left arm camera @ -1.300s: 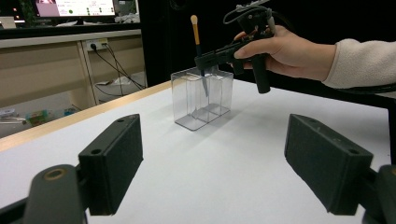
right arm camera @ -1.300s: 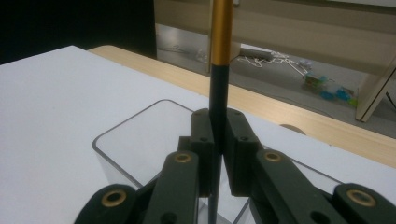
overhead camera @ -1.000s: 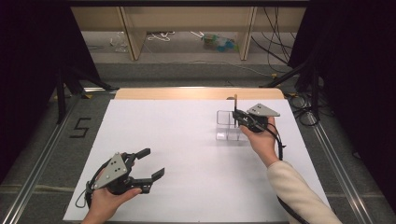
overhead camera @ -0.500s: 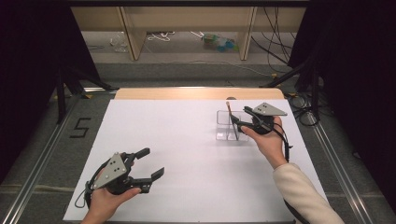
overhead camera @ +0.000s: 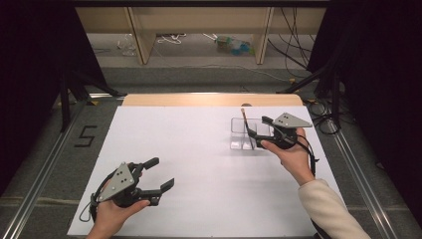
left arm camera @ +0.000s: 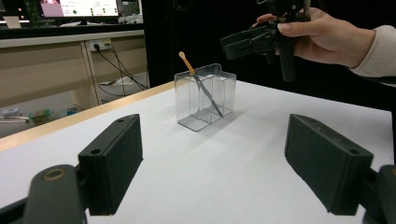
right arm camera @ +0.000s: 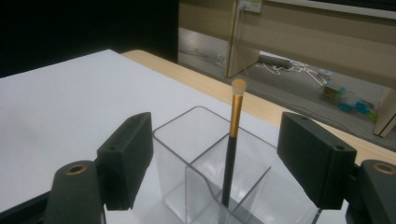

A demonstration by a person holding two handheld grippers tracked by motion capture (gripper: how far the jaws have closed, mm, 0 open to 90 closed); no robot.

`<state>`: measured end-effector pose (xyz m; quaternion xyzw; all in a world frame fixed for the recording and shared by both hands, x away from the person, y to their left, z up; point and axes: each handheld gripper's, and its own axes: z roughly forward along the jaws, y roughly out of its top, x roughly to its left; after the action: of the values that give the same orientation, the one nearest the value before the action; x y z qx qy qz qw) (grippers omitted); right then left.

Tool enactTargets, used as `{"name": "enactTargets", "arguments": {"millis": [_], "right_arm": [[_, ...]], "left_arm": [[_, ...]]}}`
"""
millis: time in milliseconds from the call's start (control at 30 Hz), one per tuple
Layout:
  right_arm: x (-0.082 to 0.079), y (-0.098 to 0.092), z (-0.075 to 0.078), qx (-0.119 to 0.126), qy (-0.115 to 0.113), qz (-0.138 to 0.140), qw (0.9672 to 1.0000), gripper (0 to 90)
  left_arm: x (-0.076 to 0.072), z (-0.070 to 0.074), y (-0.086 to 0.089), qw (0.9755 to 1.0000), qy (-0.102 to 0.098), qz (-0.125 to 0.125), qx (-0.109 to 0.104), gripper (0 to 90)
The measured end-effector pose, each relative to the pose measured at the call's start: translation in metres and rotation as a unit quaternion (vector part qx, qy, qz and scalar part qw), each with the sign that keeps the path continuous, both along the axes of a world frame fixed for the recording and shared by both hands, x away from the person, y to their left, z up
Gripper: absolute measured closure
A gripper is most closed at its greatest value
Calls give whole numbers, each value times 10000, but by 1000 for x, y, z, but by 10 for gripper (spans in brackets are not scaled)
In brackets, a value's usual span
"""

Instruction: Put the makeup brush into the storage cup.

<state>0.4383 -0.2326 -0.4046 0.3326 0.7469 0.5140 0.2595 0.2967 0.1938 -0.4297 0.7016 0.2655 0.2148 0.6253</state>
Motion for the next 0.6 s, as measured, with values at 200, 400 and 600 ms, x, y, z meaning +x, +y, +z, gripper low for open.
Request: {"name": "enactTargets", "arguments": {"millis": [200, 400, 600], "right_arm": [[-9, -4, 1, -59, 29, 85, 9999, 277], [-20, -14, 0, -88, -4, 42, 10000, 277], [-28, -22, -1, -74, 17, 48, 10000, 276]], "left_arm": [[0, 0, 0, 10000, 2, -4, 2, 192], [0, -1, -1, 10000, 2, 0, 6, 193], [0, -1, 0, 10000, 9, 16, 14, 192]]}}
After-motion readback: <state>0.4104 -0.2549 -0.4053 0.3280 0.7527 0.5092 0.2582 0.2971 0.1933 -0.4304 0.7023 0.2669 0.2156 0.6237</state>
